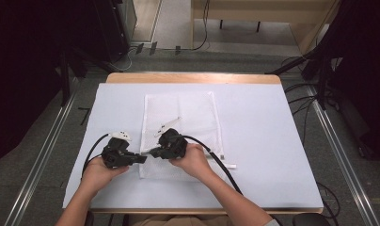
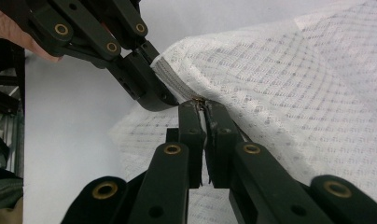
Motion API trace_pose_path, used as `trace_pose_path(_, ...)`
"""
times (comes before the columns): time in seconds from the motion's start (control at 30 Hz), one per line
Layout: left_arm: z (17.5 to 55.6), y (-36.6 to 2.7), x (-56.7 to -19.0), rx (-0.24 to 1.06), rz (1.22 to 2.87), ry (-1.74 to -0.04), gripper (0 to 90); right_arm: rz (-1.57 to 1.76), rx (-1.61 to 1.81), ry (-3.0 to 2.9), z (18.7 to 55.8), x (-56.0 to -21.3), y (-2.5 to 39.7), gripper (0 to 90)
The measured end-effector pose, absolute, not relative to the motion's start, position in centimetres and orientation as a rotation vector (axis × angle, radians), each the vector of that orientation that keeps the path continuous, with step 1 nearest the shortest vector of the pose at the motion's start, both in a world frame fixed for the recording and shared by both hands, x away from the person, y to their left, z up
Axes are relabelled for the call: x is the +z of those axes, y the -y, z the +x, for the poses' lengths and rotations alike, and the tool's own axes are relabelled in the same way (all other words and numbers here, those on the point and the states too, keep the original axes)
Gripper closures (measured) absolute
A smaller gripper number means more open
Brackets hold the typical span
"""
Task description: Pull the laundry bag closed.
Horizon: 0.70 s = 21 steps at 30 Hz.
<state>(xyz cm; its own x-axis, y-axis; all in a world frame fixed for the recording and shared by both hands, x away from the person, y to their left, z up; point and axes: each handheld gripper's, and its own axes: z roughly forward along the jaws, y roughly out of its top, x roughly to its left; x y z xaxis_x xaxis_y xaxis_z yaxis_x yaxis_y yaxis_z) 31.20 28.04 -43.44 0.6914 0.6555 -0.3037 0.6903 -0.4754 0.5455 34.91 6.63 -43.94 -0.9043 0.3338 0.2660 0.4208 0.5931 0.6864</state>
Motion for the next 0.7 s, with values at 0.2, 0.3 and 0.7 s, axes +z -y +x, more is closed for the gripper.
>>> trace_pose_path(0.2, 31.2, -28.1, -43.5, -0.071, 2.246, -1.028, 88.8, -0.66, -1.196, 2.716, 35.0, -44.1, -6.4, 88.2)
trace_pose_path(0.3, 31.2, -28.0, -43.5, -0.069, 2.25, -1.023, 88.7, -0.668, -1.198, 2.712, 35.0, -44.2, -6.2, 88.2)
trace_pose_path(0.7, 31.1, -28.3, -43.4, -0.067, 2.241, -1.026, 88.7, -0.704, -1.186, 2.709, 35.3, -44.6, -5.2, 88.2)
